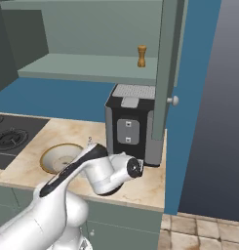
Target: Retrieve the bottle and the shaker from the cabinet and place them next to the mixing bowl on the counter. Then add garlic from the fridge to the mixing bowl.
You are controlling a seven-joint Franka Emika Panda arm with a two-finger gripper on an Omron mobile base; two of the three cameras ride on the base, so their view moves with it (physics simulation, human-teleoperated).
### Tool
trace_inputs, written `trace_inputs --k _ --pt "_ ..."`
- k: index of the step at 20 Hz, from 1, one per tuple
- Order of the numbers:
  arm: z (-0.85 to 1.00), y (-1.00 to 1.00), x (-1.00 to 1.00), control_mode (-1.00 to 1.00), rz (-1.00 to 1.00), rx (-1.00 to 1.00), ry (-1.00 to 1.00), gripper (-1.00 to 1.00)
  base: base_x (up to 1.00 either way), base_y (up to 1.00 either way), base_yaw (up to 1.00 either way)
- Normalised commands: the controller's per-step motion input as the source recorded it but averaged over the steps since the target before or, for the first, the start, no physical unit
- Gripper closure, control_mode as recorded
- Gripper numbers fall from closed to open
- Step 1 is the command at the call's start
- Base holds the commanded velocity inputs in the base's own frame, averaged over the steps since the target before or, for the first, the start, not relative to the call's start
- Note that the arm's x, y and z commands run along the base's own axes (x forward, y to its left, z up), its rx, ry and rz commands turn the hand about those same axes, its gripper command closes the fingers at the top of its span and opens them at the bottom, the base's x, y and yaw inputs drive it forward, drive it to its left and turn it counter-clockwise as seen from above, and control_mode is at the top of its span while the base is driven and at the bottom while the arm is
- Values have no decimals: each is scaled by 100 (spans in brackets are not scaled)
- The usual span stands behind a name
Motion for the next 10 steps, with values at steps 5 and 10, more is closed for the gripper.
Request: trace_inputs --k 5,10 --pt "74 31 -57 -100 -7 -1 7 -100 0 0 0" --pt "75 38 -50 -100 -8 -16 4 -100 0 0 0"
